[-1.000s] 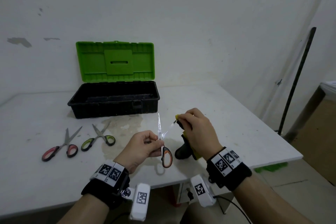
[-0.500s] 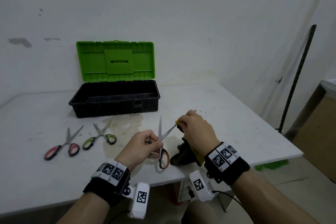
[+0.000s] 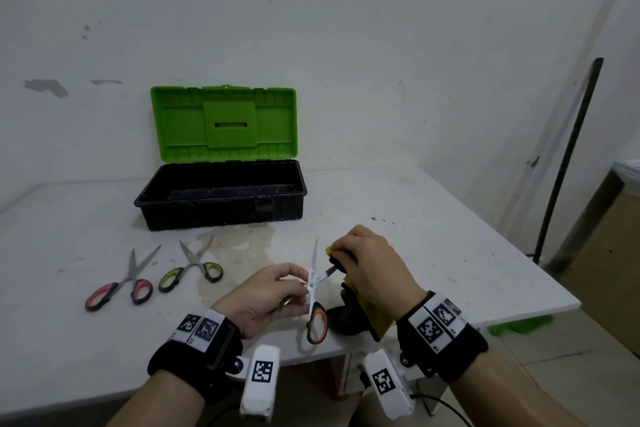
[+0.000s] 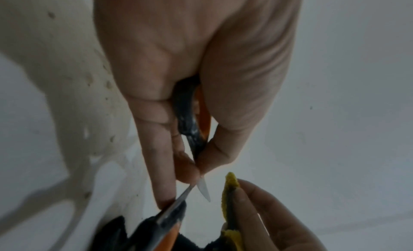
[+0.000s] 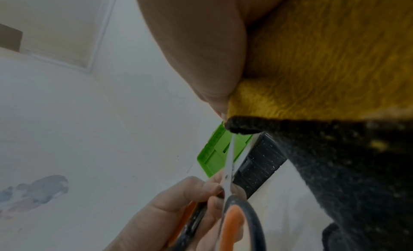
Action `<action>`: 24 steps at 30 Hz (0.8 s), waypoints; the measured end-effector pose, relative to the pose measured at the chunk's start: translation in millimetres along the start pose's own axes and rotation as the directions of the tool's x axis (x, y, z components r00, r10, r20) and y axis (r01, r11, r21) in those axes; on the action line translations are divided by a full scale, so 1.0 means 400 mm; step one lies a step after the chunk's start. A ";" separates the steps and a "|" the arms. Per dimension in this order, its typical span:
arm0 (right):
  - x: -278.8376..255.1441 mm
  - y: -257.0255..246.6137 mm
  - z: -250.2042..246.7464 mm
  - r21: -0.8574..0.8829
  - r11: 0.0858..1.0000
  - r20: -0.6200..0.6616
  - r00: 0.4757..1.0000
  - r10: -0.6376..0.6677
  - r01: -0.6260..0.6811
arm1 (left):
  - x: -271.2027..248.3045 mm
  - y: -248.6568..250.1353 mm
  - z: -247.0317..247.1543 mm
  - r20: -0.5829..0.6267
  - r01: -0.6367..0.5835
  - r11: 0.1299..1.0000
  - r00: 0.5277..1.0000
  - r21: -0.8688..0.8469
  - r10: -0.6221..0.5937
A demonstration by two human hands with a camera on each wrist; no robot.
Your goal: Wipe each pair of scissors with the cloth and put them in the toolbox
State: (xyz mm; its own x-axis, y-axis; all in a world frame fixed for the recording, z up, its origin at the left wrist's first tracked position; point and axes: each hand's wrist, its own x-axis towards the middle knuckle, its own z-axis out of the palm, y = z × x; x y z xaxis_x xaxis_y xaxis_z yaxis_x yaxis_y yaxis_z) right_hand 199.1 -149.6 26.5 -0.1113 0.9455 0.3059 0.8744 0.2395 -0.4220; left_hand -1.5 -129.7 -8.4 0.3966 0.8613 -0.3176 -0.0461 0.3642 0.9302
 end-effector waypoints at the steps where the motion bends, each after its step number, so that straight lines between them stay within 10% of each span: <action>1: -0.001 -0.001 0.001 0.000 1.000 0.017 1.000 -0.005 0.005 | 0.000 0.002 -0.002 -0.003 0.006 1.000 1.000 -0.007 -0.006; 18: -0.001 0.001 0.022 -0.027 0.999 0.045 0.999 0.020 -0.019 | 0.013 0.005 -0.004 -0.184 -0.166 0.986 0.969 0.014 0.166; 24: 0.003 -0.003 0.022 0.065 0.998 -0.091 0.996 0.021 -0.015 | 0.014 0.000 0.014 -0.171 -0.212 0.939 0.971 -0.270 0.169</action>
State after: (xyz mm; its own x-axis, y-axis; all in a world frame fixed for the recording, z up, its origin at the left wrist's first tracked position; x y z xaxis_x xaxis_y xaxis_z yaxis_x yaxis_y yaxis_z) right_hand 194.0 -146.8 19.8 -0.0498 0.9264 0.3731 0.8436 0.2390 -0.4808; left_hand 5.7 -127.0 -9.2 0.2206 0.9582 -0.1821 -0.3751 0.2557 0.8910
